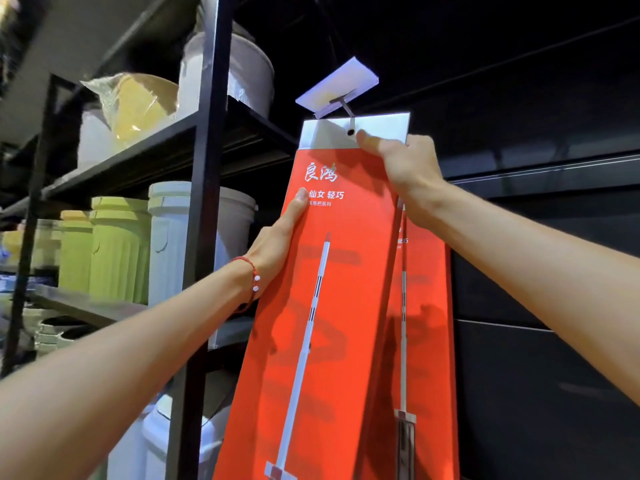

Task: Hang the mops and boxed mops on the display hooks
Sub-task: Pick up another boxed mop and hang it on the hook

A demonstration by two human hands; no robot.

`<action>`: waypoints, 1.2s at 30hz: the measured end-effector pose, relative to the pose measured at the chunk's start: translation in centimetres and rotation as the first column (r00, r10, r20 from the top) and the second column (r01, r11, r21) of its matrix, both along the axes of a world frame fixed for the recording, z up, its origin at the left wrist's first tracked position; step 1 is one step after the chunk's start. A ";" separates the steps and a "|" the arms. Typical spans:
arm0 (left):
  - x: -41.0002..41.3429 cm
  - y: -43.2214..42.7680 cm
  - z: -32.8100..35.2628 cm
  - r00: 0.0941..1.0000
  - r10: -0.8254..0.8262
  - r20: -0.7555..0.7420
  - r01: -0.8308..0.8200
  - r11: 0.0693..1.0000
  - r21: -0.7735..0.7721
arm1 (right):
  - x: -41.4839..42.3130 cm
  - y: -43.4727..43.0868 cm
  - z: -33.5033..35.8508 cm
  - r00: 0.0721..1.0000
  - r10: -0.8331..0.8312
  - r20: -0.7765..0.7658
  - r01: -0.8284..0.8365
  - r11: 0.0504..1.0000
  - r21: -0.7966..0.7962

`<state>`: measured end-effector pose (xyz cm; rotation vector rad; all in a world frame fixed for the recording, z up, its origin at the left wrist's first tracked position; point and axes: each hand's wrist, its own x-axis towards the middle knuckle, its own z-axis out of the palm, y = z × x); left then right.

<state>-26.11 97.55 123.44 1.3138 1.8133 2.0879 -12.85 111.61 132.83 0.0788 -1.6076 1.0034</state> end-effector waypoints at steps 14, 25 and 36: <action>-1.3 2.5 -1.7 0.997 0.021 0.075 -0.019 1.000 -0.023 | -1.5 2.0 -3.5 0.994 -0.104 -0.045 0.102 0.994 -0.042; -0.3 8.4 -3.7 0.945 0.318 0.077 -0.326 0.934 0.144 | -3.7 6.3 -12.8 0.972 -0.233 -0.031 0.234 0.972 0.036; -1.5 15.7 -11.3 0.999 0.007 -0.038 0.002 0.972 0.234 | -1.8 12.6 -22.5 0.943 -0.313 0.116 0.308 0.950 0.060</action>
